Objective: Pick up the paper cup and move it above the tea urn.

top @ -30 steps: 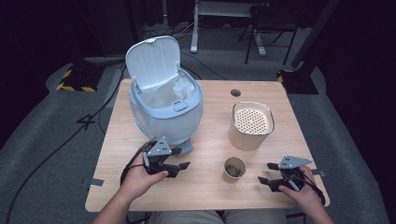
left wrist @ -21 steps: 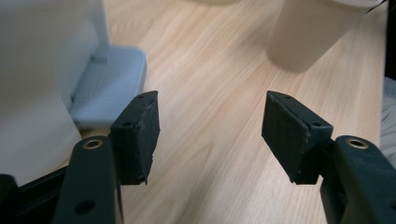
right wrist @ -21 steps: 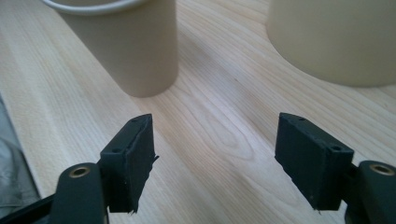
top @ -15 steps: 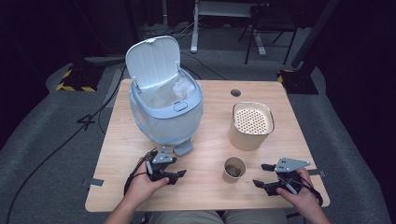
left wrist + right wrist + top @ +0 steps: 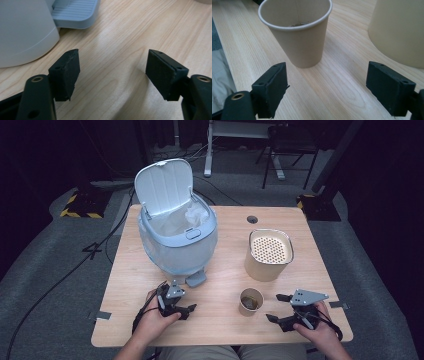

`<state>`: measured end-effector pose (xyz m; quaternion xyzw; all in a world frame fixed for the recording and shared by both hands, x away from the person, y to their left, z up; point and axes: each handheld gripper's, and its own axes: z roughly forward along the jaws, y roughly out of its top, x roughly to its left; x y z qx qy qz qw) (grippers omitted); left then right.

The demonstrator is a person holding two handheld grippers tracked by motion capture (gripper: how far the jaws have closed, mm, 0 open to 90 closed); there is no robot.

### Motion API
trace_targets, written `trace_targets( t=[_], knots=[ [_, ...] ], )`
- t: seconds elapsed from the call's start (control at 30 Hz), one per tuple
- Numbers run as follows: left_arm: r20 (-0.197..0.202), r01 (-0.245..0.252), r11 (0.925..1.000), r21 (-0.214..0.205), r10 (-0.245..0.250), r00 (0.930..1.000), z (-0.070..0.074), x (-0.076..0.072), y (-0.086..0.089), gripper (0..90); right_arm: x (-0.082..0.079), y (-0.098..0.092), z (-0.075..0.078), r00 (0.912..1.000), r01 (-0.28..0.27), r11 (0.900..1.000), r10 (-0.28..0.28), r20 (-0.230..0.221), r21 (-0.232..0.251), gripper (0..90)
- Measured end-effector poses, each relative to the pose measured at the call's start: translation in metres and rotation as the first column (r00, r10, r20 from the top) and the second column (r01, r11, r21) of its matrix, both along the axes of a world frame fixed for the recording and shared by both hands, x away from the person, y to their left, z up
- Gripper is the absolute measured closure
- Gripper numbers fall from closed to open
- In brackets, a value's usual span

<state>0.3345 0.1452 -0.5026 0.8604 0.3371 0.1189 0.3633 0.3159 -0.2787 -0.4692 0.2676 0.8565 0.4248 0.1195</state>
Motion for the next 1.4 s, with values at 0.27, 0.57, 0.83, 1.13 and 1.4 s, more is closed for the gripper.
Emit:
trace_targets(
  t=[0.27,0.57,0.83,1.13,1.4],
  knots=[
    [0.009,-0.003,0.9998,0.018,0.003,1.0,0.0,-0.002,-0.003,25.3,0.001,0.014,-0.001,0.9992,-0.037,0.999,0.038,0.014,-0.023,17.1],
    [0.006,-0.005,0.9998,0.018,0.005,1.0,0.0,-0.002,-0.003,25.0,0.003,0.035,-0.012,0.9991,-0.043,0.9991,0.043,-0.001,0.004,18.6],
    [0.009,-0.007,0.9998,0.017,0.007,0.9999,-0.001,-0.002,-0.003,25.0,0.008,0.05,-0.014,0.9993,-0.035,0.9987,0.035,0.012,0.037,20.3],
    [0.002,-0.001,0.9998,0.02,0.001,1.0,0.0,-0.002,-0.004,22.8,0.01,0.062,-0.021,0.999,-0.029,0.9981,0.027,0.036,0.055,27.5],
    [0.002,0.006,0.9996,0.027,-0.006,1.0,0.0,0.0,-0.005,19.4,0.009,0.06,-0.019,0.9979,-0.04,0.9973,0.037,0.052,0.061,29.7]
  ],
)
